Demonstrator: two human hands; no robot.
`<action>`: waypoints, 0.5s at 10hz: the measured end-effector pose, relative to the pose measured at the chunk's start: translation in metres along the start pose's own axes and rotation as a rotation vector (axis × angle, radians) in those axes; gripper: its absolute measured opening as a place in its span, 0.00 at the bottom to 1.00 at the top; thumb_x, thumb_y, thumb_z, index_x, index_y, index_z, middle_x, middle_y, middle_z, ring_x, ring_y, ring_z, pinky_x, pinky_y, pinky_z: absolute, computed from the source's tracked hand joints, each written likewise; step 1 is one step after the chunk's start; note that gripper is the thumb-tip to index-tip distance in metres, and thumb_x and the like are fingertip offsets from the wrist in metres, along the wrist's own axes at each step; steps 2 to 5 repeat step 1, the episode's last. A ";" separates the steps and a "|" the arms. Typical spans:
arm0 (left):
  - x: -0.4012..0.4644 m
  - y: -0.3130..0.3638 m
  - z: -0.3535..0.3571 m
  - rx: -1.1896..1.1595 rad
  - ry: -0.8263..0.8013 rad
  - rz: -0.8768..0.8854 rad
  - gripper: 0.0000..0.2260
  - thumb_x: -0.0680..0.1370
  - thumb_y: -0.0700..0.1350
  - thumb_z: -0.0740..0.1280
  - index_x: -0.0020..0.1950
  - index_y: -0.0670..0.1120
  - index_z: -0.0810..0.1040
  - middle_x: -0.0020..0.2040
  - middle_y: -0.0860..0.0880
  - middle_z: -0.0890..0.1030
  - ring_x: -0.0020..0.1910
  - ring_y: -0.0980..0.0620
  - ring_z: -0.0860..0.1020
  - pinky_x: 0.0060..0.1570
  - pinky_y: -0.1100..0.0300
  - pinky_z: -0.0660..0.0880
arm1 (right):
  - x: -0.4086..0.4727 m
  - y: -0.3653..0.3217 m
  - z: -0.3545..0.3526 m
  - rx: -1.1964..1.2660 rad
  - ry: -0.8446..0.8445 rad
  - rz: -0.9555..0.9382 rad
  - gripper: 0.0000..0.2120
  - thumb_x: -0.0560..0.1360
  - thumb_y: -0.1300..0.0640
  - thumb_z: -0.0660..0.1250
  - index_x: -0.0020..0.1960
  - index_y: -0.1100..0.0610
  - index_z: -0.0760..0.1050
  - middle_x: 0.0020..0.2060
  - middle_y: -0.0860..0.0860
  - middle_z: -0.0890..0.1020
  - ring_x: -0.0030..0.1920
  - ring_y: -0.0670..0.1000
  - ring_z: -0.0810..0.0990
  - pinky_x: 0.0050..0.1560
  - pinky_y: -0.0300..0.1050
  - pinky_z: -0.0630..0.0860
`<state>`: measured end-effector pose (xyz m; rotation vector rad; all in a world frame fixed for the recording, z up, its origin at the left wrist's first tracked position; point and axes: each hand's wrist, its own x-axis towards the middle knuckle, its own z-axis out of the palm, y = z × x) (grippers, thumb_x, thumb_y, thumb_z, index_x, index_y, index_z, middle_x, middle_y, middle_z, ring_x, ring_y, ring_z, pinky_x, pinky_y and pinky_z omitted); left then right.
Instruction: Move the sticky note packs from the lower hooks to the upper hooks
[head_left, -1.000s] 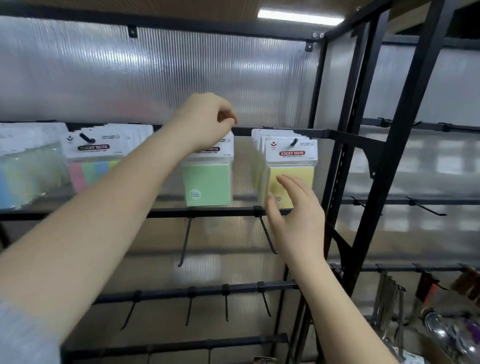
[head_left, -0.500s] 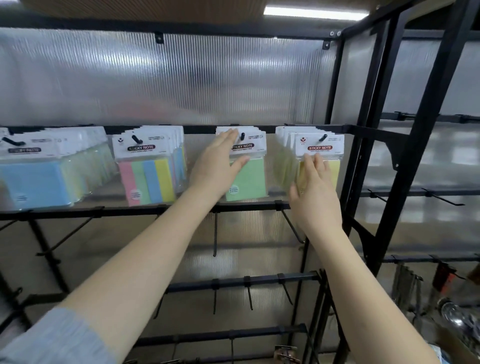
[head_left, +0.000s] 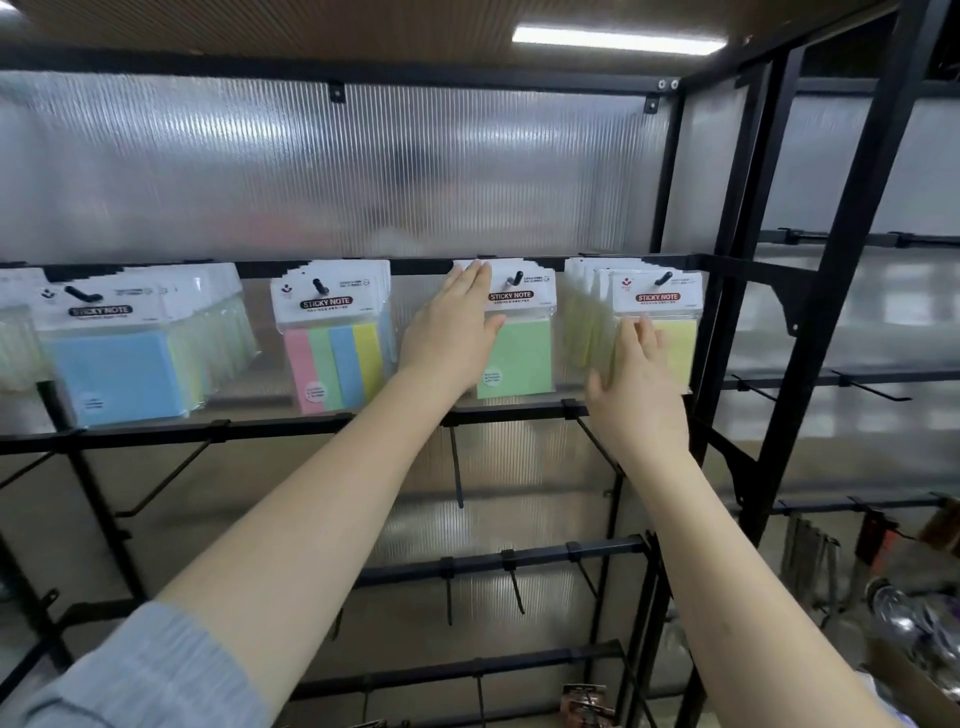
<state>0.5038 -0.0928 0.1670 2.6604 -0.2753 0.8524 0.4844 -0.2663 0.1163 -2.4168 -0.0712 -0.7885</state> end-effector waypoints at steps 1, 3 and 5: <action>-0.011 -0.008 -0.011 0.019 0.036 0.027 0.25 0.83 0.47 0.55 0.78 0.45 0.52 0.78 0.52 0.52 0.77 0.55 0.48 0.72 0.55 0.54 | -0.010 -0.010 0.003 0.025 0.013 0.014 0.30 0.79 0.60 0.58 0.77 0.58 0.49 0.78 0.53 0.49 0.77 0.54 0.45 0.70 0.56 0.64; -0.011 -0.008 -0.011 0.019 0.036 0.027 0.25 0.83 0.47 0.55 0.78 0.45 0.52 0.78 0.52 0.52 0.77 0.55 0.48 0.72 0.55 0.54 | -0.010 -0.010 0.003 0.025 0.013 0.014 0.30 0.79 0.60 0.58 0.77 0.58 0.49 0.78 0.53 0.49 0.77 0.54 0.45 0.70 0.56 0.64; -0.011 -0.008 -0.011 0.019 0.036 0.027 0.25 0.83 0.47 0.55 0.78 0.45 0.52 0.78 0.52 0.52 0.77 0.55 0.48 0.72 0.55 0.54 | -0.010 -0.010 0.003 0.025 0.013 0.014 0.30 0.79 0.60 0.58 0.77 0.58 0.49 0.78 0.53 0.49 0.77 0.54 0.45 0.70 0.56 0.64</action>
